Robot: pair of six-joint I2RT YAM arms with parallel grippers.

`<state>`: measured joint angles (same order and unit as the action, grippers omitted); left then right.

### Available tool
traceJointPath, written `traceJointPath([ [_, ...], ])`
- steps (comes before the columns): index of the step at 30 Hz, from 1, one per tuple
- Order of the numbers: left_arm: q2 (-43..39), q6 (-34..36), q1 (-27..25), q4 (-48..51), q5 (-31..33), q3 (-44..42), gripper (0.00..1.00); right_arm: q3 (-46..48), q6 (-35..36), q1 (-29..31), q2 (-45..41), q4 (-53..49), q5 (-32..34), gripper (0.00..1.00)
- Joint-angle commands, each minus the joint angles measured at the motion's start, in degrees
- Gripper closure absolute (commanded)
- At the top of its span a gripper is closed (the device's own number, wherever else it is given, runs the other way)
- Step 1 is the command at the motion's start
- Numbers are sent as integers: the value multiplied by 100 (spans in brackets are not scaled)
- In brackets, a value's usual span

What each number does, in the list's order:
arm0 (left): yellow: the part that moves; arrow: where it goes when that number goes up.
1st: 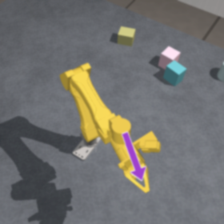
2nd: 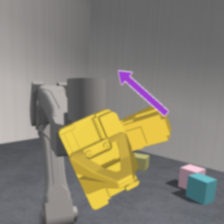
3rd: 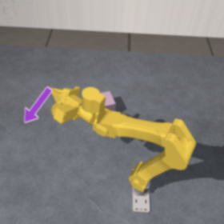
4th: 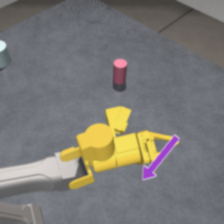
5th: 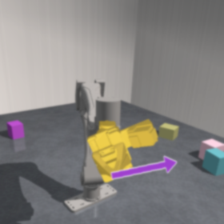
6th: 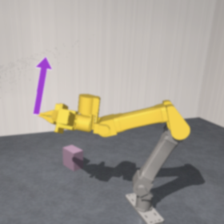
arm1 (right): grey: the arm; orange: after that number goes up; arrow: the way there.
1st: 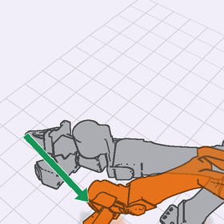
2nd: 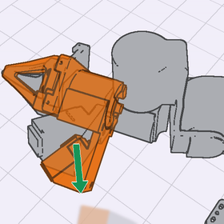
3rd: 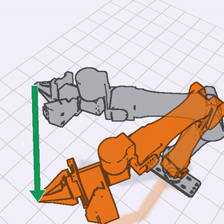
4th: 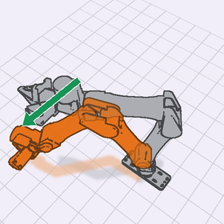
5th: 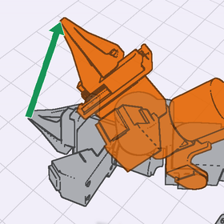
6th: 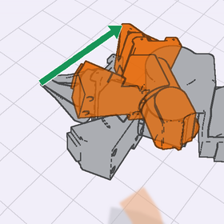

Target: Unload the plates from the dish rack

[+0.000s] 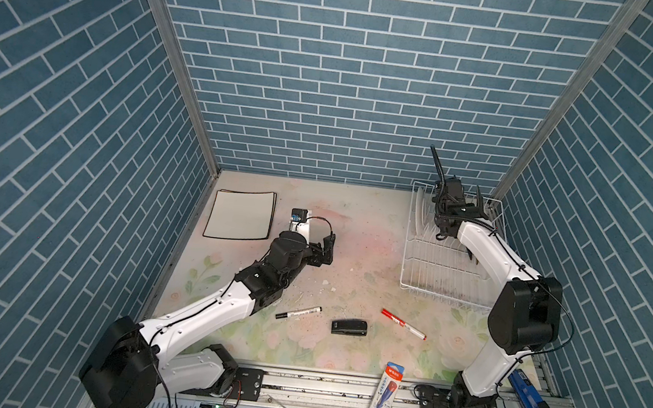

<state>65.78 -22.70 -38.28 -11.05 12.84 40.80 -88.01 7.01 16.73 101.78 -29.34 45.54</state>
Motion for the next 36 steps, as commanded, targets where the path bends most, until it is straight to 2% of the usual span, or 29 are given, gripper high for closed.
traceJointPath([
  [1,-92,13,-22,33,61,-61,0,-88,205,32,-527,569,847,100],
  [26,-294,46,-21,136,166,-267,0,139,350,287,-678,1438,1159,100],
  [36,-302,29,-21,138,179,-292,0,65,372,397,-746,1426,1089,100],
])
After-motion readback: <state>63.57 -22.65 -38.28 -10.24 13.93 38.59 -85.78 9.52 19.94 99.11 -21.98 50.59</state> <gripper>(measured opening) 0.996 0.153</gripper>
